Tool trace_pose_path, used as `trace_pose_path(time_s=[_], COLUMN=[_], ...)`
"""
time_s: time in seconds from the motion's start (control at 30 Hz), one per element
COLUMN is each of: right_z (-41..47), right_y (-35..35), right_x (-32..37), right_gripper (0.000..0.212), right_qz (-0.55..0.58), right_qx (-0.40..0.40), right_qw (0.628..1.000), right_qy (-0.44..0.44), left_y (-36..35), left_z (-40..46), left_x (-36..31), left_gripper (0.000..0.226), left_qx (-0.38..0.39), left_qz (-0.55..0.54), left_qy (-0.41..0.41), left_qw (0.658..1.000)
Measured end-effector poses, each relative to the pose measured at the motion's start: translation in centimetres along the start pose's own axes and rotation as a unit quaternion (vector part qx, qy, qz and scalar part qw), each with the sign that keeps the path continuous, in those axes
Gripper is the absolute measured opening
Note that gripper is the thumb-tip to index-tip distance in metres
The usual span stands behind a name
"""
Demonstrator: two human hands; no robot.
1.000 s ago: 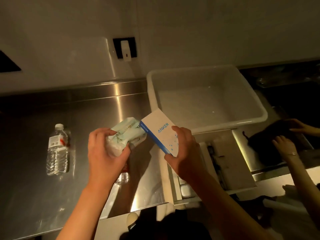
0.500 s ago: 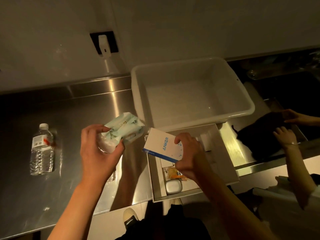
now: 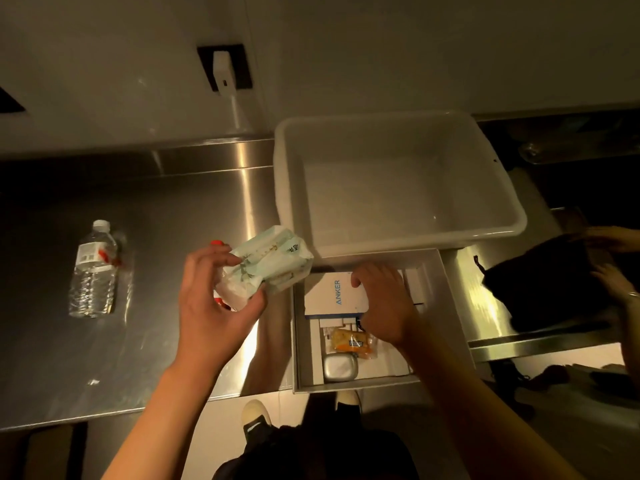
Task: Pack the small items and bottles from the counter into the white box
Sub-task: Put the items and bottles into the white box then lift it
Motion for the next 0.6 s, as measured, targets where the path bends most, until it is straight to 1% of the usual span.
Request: trace_pose_path(time_s=[0.17,0.33,0.43,0.5,0.57,0.6], right_z=[0.6,0.3,0.1,-0.1,-0.7,-1.2], right_y=[-0.8,-2.2,-2.0,-1.5,-0.6,-0.2], right_x=[0.3,0.3,0.2,0.1,0.3,0.5], right_gripper=[0.066,0.073,0.075,0.078,0.081,0.085], right_qz=[-0.017,-0.051,-0.058,-0.017,0.080,0.141], right_qx=[-0.026,-0.024,-0.033,-0.037,-0.044,-0.039], right_qw=[0.999,0.998,0.998,0.999,0.996,0.989], right_qy=[0.016,0.023,0.003,-0.007,0.001,0.022], left_y=[0.3,0.4,0.1,-0.4,-1.0,-1.4], left_z=[-0.6,-1.3,-1.6,-1.7,-1.8,-2.0], left_x=[-0.2,0.2,0.2,-0.1,-0.4,-0.6], left_gripper=[0.044,0.046,0.048,0.049,0.049,0.050], left_qx=[-0.003,0.014,0.034,0.052,0.069,0.078], left_qz=[-0.011,-0.008,-0.020,-0.029,-0.037,-0.044], left_qy=[-0.009,-0.008,-0.020,-0.030,-0.037,-0.039], left_qw=[1.000,1.000,0.999,0.998,0.996,0.995])
Point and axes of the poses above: each hand's wrist, its own z-axis towards the middle knuckle, its own y-axis out of the back of the hand, x = y × z, the point moved 2 cm from there along z, towards the middle knuckle, and after that the axes turned 5 degrees about x, right-handed, at the moved point
